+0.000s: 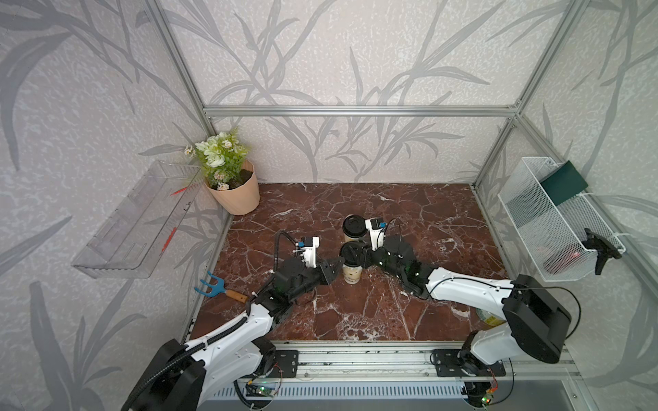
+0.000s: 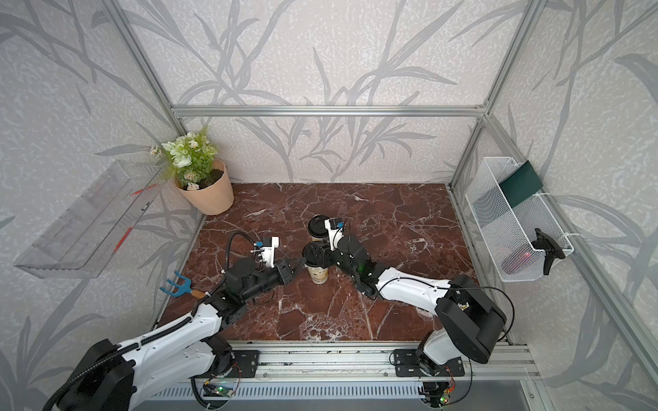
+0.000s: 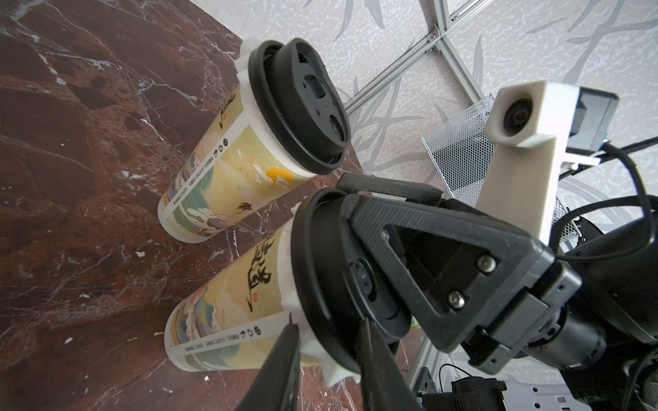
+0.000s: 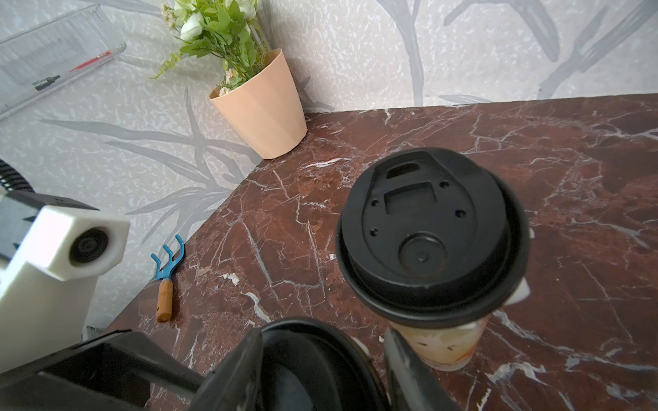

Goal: Put the leak-proof paper on the milk tea cups
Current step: Secure the cup lid on the cup.

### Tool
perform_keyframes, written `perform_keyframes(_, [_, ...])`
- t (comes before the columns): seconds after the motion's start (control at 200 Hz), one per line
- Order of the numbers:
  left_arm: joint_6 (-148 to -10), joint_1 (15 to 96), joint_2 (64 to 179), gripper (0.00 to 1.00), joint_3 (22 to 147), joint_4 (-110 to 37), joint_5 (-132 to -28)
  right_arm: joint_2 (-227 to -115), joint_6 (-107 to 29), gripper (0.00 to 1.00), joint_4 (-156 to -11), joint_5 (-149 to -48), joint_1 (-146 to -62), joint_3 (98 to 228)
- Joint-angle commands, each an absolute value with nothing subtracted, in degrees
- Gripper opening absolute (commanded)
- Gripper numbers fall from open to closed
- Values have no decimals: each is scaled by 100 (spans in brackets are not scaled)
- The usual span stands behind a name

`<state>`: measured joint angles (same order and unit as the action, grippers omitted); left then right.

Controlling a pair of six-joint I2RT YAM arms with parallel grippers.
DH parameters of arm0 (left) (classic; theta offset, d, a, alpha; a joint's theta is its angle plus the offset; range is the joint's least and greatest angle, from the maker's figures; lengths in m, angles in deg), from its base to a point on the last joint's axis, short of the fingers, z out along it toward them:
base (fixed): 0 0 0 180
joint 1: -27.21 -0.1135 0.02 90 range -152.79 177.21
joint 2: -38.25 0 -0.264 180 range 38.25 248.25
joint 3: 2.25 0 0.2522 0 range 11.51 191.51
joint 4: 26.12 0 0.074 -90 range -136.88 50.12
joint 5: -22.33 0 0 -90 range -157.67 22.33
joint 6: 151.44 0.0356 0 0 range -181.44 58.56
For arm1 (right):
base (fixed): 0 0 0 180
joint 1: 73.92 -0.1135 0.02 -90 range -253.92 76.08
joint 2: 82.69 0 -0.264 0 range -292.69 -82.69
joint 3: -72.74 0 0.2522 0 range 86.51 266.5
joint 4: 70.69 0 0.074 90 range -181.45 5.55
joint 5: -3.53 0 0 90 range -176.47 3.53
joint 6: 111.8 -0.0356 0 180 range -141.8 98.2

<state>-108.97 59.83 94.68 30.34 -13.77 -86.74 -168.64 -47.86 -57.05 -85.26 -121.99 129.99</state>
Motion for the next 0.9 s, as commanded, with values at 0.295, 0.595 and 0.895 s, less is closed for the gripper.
perform_keyframes(0.295, [-9761, 5854, 9170, 43, 4786, -4685, -7882, -17400, -4483, 55, -7865, -8671, -12340, 12503])
perform_keyframes(0.595, [-9555, 5866, 9790, 44, 5367, -4235, -8468, -17378, -4456, 55, -7864, -8726, -12335, 12535])
perform_keyframes(0.895, [-9318, 5894, 10401, 51, 5129, -4240, -8342, -17082, -4662, 60, -7754, -8911, -12284, 12523])
